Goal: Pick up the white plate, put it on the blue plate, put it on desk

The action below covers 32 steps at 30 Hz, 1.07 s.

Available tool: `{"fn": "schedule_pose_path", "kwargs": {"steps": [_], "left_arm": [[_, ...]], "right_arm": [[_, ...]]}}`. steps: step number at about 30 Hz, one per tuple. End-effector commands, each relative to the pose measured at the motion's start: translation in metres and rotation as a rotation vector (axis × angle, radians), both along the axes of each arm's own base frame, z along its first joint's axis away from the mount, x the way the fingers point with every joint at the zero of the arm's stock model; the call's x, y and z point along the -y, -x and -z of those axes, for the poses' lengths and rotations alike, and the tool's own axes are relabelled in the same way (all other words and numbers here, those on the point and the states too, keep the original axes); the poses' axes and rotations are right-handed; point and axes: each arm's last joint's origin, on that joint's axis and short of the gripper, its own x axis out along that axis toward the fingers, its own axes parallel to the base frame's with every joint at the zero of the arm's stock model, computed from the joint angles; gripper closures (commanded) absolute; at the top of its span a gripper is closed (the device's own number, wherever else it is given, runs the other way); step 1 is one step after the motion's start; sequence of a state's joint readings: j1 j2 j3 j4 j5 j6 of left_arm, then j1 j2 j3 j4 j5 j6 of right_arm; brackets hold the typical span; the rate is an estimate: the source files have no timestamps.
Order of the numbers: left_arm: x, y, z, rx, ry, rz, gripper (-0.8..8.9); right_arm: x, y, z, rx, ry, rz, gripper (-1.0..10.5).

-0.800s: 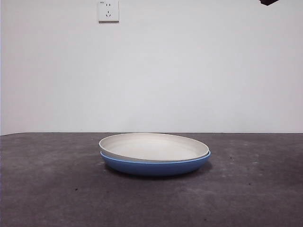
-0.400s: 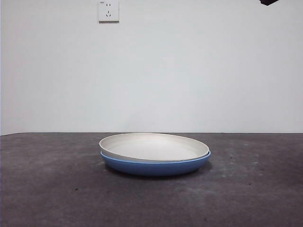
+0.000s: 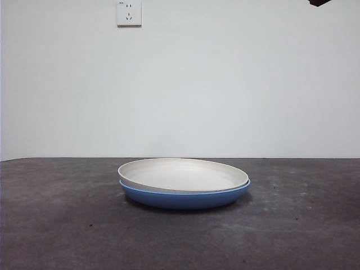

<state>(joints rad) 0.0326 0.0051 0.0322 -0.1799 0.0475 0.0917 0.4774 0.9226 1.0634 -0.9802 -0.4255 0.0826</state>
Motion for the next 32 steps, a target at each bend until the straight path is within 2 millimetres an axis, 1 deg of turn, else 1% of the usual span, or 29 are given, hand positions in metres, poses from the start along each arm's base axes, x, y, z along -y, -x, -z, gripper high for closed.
{"fn": "schedule_pose_path", "kwargs": {"steps": [1, 3, 6, 10, 12, 14, 17, 22, 25, 28, 32], "left_arm": [[0.0, -0.001, 0.007, -0.025, 0.001, -0.005, 8.04], [0.0, -0.001, 0.007, -0.025, 0.001, -0.005, 8.04], [0.0, -0.001, 0.007, -0.025, 0.001, -0.005, 8.04], [0.0, -0.001, 0.007, -0.025, 0.001, -0.005, 8.04], [0.0, -0.001, 0.007, -0.025, 0.001, -0.005, 8.04], [0.0, -0.001, 0.007, -0.025, 0.001, -0.005, 8.04], [0.0, -0.001, 0.007, -0.025, 0.001, -0.005, 8.04], [0.0, -0.001, 0.007, -0.025, 0.001, -0.005, 8.04], [0.0, -0.001, 0.007, -0.025, 0.001, -0.005, 8.04], [0.0, -0.001, 0.007, -0.025, 0.001, -0.005, 8.04], [0.0, -0.001, 0.007, -0.025, 0.001, -0.005, 8.04]], "right_arm": [[-0.002, 0.0, -0.005, 0.022, -0.008, -0.015, 9.4], [0.002, 0.001, -0.007, 0.05, -0.003, -0.005, 9.4], [0.011, 0.004, -0.013, 0.162, 0.024, 0.015, 9.4], [0.027, 0.007, -0.023, 0.361, -0.056, 0.119, 9.4], [0.036, 0.011, -0.022, 0.455, -0.083, 0.178, 9.4], [0.045, 0.017, -0.016, 0.545, -0.098, 0.234, 9.4], [0.057, 0.025, 0.002, 0.662, -0.104, 0.316, 9.4], [0.07, 0.033, 0.049, 0.807, -0.071, 0.489, 9.4], [0.074, 0.037, 0.075, 0.865, -0.055, 0.561, 9.4], [0.076, 0.039, 0.098, 0.908, -0.055, 0.609, 9.4], [0.078, 0.04, 0.122, 0.934, -0.044, 0.652, 9.4]]}}
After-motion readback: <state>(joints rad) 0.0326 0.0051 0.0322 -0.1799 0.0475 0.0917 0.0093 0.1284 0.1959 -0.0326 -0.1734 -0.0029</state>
